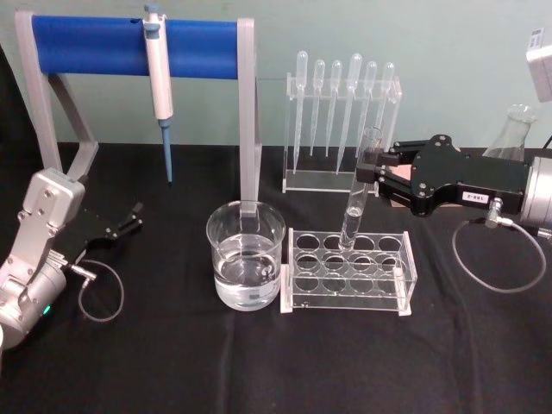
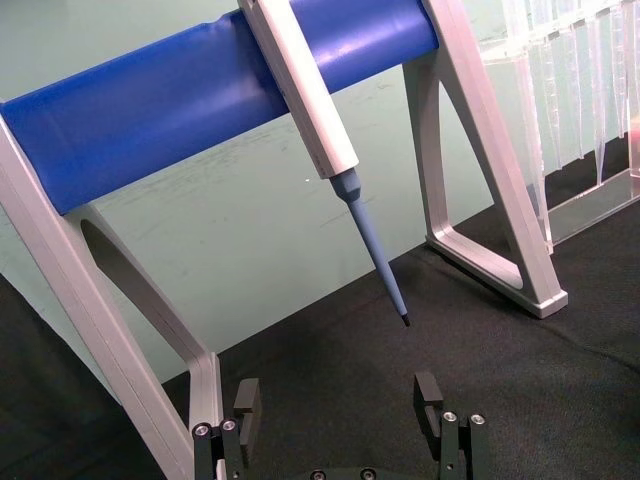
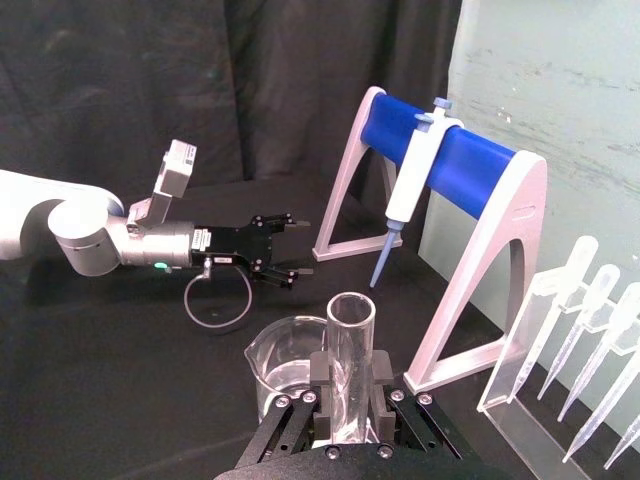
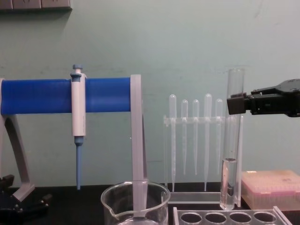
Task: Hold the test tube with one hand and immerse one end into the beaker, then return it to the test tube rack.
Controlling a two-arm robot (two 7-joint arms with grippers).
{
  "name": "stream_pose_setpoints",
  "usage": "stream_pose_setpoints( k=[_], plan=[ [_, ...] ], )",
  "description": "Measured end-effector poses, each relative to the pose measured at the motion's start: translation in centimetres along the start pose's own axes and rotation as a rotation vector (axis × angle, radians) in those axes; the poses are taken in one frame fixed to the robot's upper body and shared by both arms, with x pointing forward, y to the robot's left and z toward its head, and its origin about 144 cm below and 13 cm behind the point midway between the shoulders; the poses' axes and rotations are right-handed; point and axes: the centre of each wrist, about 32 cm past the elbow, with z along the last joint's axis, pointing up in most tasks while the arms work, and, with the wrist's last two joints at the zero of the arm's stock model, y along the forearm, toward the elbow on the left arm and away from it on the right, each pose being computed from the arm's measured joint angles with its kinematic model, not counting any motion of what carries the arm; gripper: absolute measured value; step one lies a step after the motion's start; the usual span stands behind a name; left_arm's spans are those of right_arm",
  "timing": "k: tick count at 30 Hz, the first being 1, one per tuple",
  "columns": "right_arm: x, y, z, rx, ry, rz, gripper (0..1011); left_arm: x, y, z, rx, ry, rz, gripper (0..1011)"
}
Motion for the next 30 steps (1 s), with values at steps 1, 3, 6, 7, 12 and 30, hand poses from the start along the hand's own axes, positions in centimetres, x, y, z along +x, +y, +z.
stream_pose_setpoints(
  k=[1,3,6,7,12,30],
  plan=[
    [0.0,0.0,0.0,0.0,0.0,0.0,234,0.0,0.0,0.0,0.0,0.0,0.0,1000],
    [0.0,0.0,0.0,0.0,0.0,0.0,234,0.0,0.0,0.0,0.0,0.0,0.0,1000],
    [0.0,0.0,0.0,0.0,0.0,0.0,234,0.0,0.0,0.0,0.0,0.0,0.0,1000],
    [0.0,0.0,0.0,0.0,0.0,0.0,234,0.0,0.0,0.0,0.0,0.0,0.0,1000],
    [0.0,0.0,0.0,0.0,0.0,0.0,234,0.0,0.0,0.0,0.0,0.0,0.0,1000],
    [0.0,0.0,0.0,0.0,0.0,0.0,234,0.0,0.0,0.0,0.0,0.0,0.0,1000]
  ],
)
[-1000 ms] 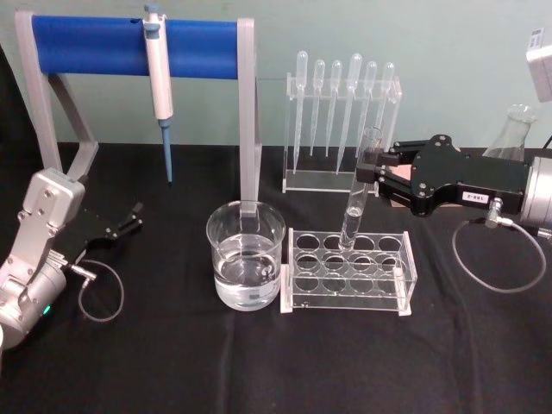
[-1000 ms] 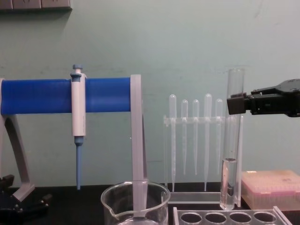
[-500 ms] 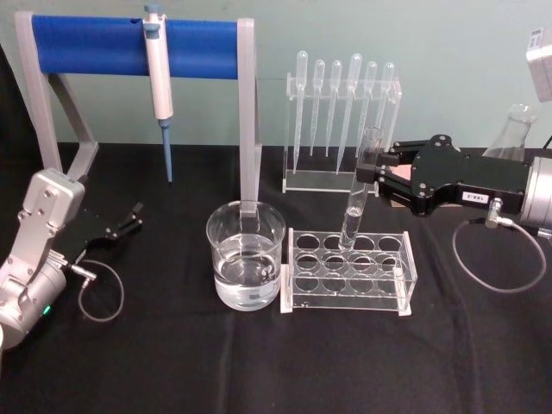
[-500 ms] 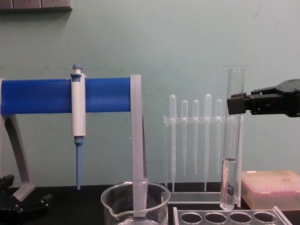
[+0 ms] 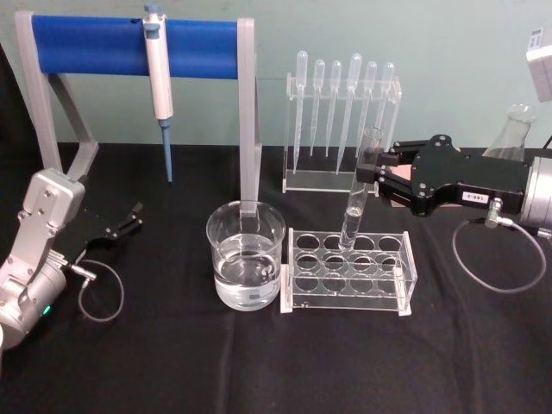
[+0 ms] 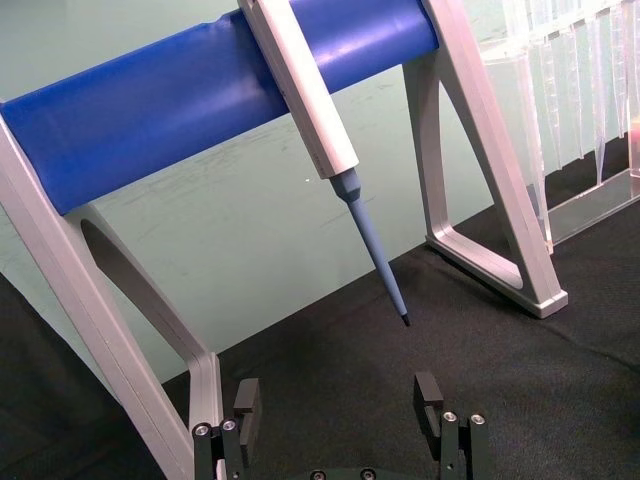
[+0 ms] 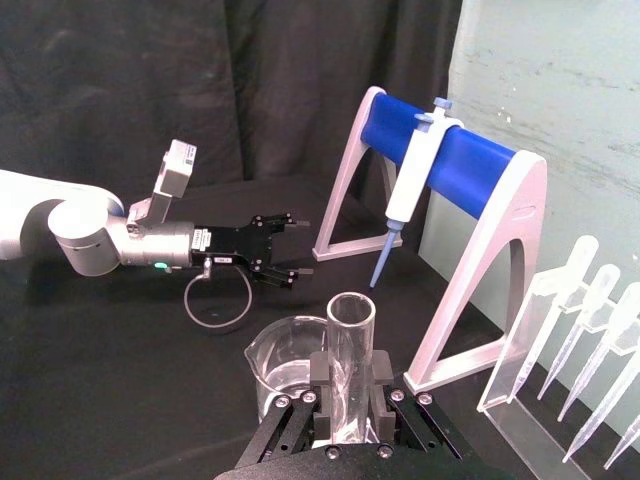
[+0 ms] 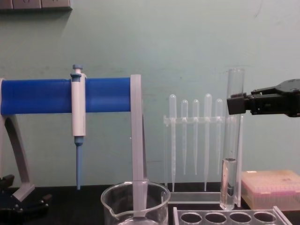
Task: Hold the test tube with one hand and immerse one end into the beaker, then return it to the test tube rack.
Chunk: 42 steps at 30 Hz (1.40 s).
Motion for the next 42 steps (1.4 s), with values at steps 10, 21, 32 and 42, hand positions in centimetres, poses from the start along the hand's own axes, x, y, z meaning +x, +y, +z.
stream_pose_setpoints(
  k=[10,21,32,42],
  plan=[
    [0.0,0.0,0.0,0.0,0.0,0.0,234,0.0,0.0,0.0,0.0,0.0,0.0,1000],
    [0.0,0.0,0.0,0.0,0.0,0.0,234,0.0,0.0,0.0,0.0,0.0,0.0,1000],
    [0.0,0.0,0.0,0.0,0.0,0.0,234,0.0,0.0,0.0,0.0,0.0,0.0,1000],
    [0.0,0.0,0.0,0.0,0.0,0.0,234,0.0,0.0,0.0,0.0,0.0,0.0,1000]
  ],
)
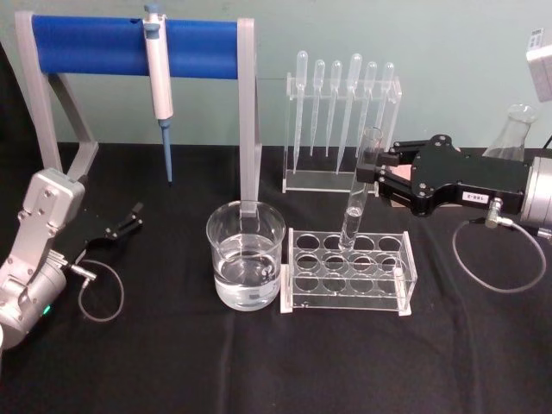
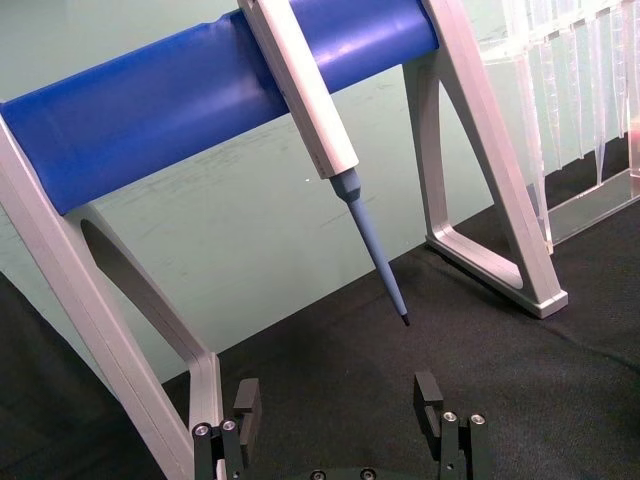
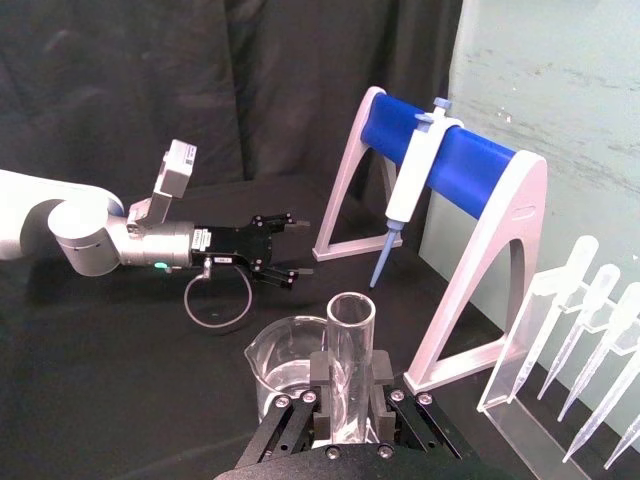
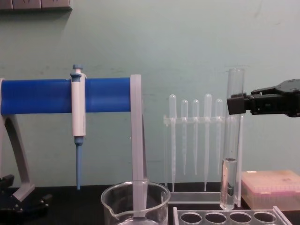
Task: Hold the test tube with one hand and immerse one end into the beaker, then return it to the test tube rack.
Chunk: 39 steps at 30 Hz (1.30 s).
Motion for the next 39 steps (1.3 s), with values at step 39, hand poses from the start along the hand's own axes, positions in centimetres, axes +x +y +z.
stream_pose_setpoints(
  k=[39],
  plan=[
    [2.7,10.7,3.0,0.094,-0.089,0.224,234,0.0,0.0,0.0,0.0,0.0,0.0,1000]
  ],
)
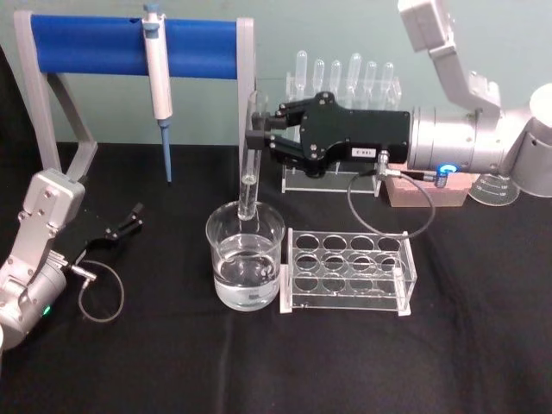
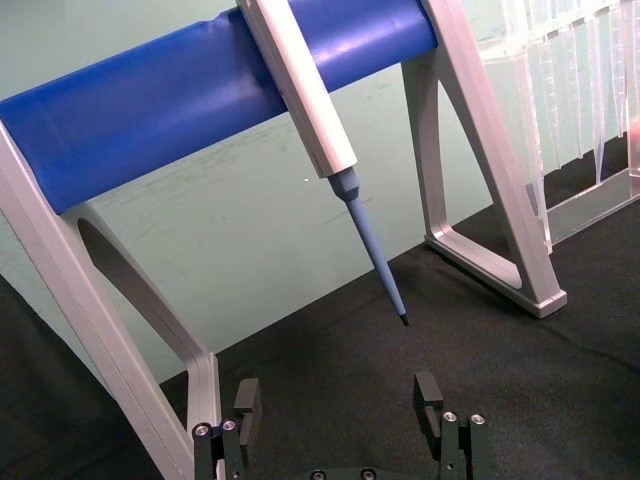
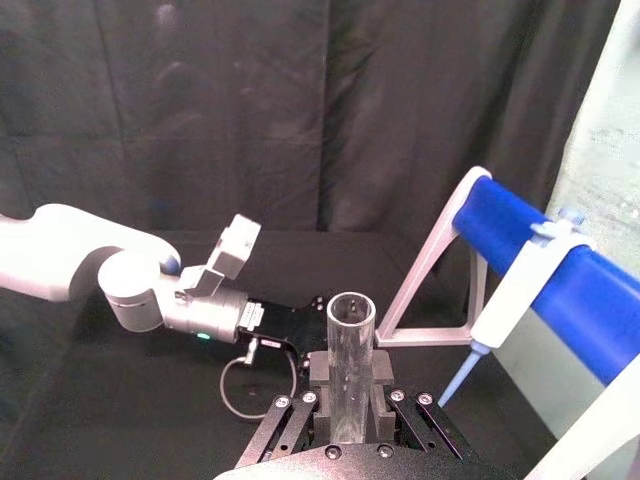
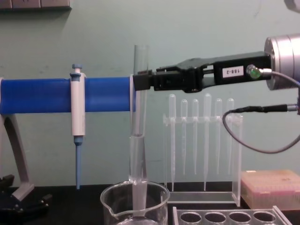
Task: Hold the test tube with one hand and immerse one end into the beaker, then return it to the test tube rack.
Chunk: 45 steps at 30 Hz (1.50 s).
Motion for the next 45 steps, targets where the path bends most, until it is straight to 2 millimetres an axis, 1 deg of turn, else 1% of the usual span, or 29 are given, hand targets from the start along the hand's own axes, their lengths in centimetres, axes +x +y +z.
stream_pose_setpoints(
  k=[7,17,31,45],
  plan=[
    [-0.3,0.1,-1.3,-0.006,0.023,0.006,234,0.0,0.0,0.0,0.0,0.0,0.0,1000],
    [-0.4,0.2,-3.7,-0.027,0.062,0.001,234,0.0,0.0,0.0,0.0,0.0,0.0,1000],
    [-0.3,1.4,-6.9,-0.069,0.075,-0.001,234,0.0,0.0,0.0,0.0,0.0,0.0,1000],
    [-1.0,2.1,-8.6,-0.093,0.085,0.001,234,0.0,0.0,0.0,0.0,0.0,0.0,1000]
  ],
)
